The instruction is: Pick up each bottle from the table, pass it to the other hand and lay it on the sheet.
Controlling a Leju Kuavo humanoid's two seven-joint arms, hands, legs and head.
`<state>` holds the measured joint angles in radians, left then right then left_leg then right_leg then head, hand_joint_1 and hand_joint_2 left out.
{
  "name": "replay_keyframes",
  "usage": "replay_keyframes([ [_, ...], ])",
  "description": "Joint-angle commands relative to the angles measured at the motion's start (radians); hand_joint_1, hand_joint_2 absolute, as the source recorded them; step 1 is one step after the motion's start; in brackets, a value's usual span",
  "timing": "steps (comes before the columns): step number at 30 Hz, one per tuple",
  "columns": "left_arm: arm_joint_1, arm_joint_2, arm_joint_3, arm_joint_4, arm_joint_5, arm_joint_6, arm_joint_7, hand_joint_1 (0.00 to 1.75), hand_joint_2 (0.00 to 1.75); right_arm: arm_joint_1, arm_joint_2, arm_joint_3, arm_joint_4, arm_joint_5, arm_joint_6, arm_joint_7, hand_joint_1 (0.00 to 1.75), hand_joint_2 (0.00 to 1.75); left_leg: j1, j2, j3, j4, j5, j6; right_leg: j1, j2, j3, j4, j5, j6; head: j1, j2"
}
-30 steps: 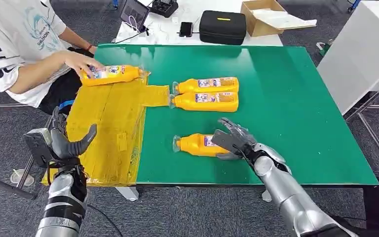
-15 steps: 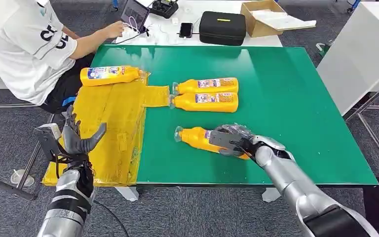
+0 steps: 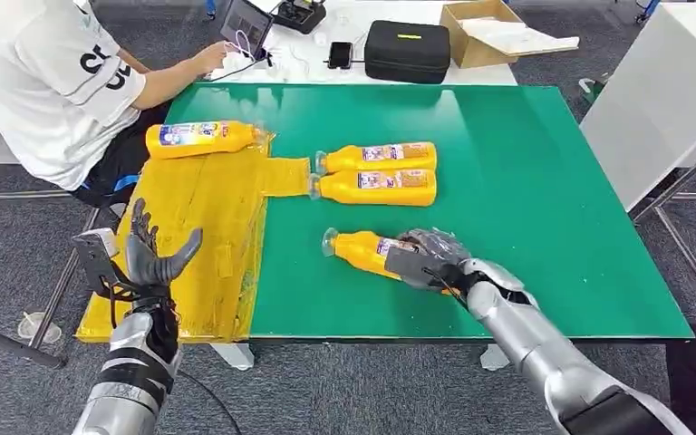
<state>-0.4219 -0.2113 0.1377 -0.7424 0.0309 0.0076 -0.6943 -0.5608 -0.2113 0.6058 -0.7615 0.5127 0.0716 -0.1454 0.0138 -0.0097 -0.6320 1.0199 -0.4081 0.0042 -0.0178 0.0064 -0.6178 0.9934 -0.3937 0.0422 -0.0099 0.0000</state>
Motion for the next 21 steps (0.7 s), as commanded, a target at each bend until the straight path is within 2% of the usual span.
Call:
replay_keyframes([
  [1, 0.056, -0.019, -0.042, -0.087, 0.047, -0.058, 0.066, 0.00, 1.75, 0.283, 0.212, -0.318, -0.379, -0.052, -0.338, -0.218, 1.75, 1.75, 0.002, 0.001, 0.002, -0.002, 0.000, -0.001, 0.002, 0.000, 0.002, -0.002, 0.000, -0.003, 0.000, 0.000],
  [4, 0.060, -0.022, -0.051, -0.099, 0.050, -0.054, 0.075, 0.00, 1.75, 0.291, 0.210, -0.322, -0.413, -0.041, -0.329, -0.195, 1.75, 1.75, 0.001, 0.004, -0.003, 0.001, -0.002, -0.001, 0.002, 0.004, -0.003, 0.002, -0.001, -0.003, 0.000, 0.000],
  [6, 0.060, -0.021, -0.051, -0.099, 0.050, -0.053, 0.075, 0.00, 1.75, 0.292, 0.206, -0.326, -0.411, -0.042, -0.329, -0.195, 1.75, 1.75, 0.001, 0.002, -0.006, 0.000, -0.001, -0.001, 0.001, 0.001, -0.007, 0.001, 0.000, -0.002, -0.001, 0.000],
  [9, 0.058, -0.019, -0.053, -0.096, 0.051, -0.052, 0.076, 0.00, 1.75, 0.288, 0.206, -0.330, -0.399, -0.042, -0.326, -0.196, 1.75, 1.75, 0.001, -0.002, -0.008, 0.000, 0.000, 0.000, 0.001, -0.001, -0.008, 0.001, -0.001, -0.001, 0.000, 0.000],
  [10, 0.058, -0.019, -0.053, -0.096, 0.051, -0.052, 0.076, 0.00, 1.75, 0.288, 0.206, -0.330, -0.399, -0.042, -0.326, -0.196, 1.75, 1.75, 0.002, -0.001, -0.004, 0.001, -0.002, 0.000, 0.003, -0.002, -0.003, 0.000, -0.003, -0.003, 0.000, 0.000],
  [12, 0.065, -0.021, -0.063, -0.105, 0.084, -0.086, 0.096, 0.00, 1.75, 0.308, 0.258, -0.399, -0.427, -0.089, -0.393, -0.301, 1.75, 1.75, 0.001, 0.000, -0.008, 0.001, -0.001, 0.000, 0.001, 0.000, -0.006, 0.001, -0.002, -0.002, 0.000, 0.000],
  [13, 0.073, -0.026, -0.085, -0.123, 0.102, -0.113, 0.109, 0.00, 1.75, 0.334, 0.291, -0.431, -0.486, -0.118, -0.444, -0.388, 1.75, 1.75, 0.001, 0.000, -0.009, 0.000, -0.001, 0.000, 0.001, 0.000, -0.008, 0.001, -0.001, -0.002, 0.000, 0.000],
  [14, 0.078, -0.031, -0.100, -0.138, 0.117, -0.129, 0.123, 0.00, 1.75, 0.351, 0.297, -0.437, -0.521, -0.119, -0.451, -0.388, 1.75, 1.75, 0.000, 0.000, -0.010, 0.000, 0.000, 0.000, 0.001, 0.000, -0.009, 0.001, -0.001, -0.002, 0.000, 0.000],
  [15, 0.084, -0.036, -0.127, -0.157, 0.150, -0.162, 0.149, 0.00, 1.75, 0.375, 0.318, -0.457, -0.572, -0.117, -0.508, -0.424, 1.75, 1.75, 0.000, -0.001, -0.012, 0.000, 0.000, 0.000, 0.000, -0.001, -0.011, 0.001, -0.001, -0.001, 0.000, 0.000],
  [17, 0.093, -0.040, -0.164, -0.183, 0.190, -0.207, 0.176, 0.00, 1.75, 0.400, 0.328, -0.476, -0.609, -0.126, -0.539, -0.456, 1.75, 1.75, 0.001, -0.002, -0.009, 0.001, -0.002, -0.001, 0.001, -0.003, -0.007, 0.003, -0.004, -0.003, 0.000, 0.000],
  [21, 0.121, -0.021, -0.262, -0.239, 0.319, -0.343, 0.242, 0.00, 1.75, 0.413, 0.341, -0.508, -0.560, -0.146, -0.537, -0.513, 1.75, 1.75, 0.000, -0.002, -0.012, 0.000, 0.000, 0.000, 0.000, -0.001, -0.011, 0.001, -0.001, -0.001, 0.000, 0.000],
])
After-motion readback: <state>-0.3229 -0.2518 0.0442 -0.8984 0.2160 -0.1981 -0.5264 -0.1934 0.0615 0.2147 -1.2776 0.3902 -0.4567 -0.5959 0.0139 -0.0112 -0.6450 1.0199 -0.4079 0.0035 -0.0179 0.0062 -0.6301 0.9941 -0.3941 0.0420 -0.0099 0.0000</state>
